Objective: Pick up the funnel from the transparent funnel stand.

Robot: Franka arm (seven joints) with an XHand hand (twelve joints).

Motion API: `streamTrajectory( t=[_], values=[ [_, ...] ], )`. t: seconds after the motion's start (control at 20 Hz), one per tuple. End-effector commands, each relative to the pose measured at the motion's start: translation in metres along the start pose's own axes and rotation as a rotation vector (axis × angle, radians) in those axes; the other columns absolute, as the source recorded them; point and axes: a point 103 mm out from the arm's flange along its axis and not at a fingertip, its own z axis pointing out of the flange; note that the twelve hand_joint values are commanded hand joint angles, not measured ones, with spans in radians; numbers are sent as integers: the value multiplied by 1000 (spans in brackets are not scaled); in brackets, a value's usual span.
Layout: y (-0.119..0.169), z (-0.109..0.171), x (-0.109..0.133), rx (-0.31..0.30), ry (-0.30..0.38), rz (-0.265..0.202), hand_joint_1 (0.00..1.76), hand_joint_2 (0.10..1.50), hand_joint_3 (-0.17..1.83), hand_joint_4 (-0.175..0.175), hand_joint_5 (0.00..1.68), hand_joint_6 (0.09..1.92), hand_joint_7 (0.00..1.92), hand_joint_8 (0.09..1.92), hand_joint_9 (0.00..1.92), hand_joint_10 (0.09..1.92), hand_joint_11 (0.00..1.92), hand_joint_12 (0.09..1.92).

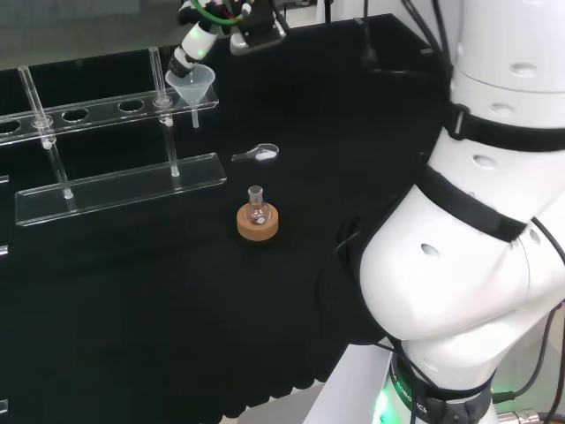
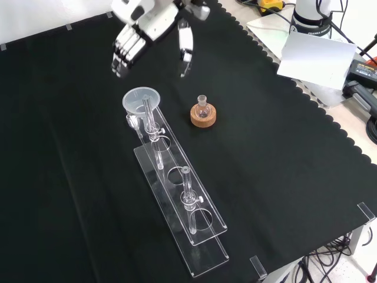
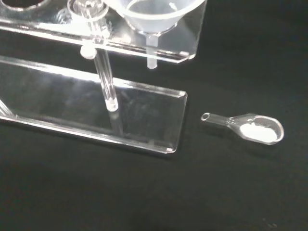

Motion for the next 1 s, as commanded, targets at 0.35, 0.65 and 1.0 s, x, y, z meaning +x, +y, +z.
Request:
streamTrajectory(
  t=[0.35, 0.65, 1.0],
  values=[
    [41, 18, 19, 106, -93, 30, 624, 671, 324, 49, 0, 87, 0, 87, 0, 407, 76, 1593],
    [48, 22, 16, 118, -109, 36, 657, 654, 346, 49, 0, 87, 1, 87, 0, 518, 109, 1591],
    [54, 27, 14, 125, -114, 29, 699, 622, 395, 56, 1, 87, 38, 87, 0, 663, 166, 1581]
  ],
)
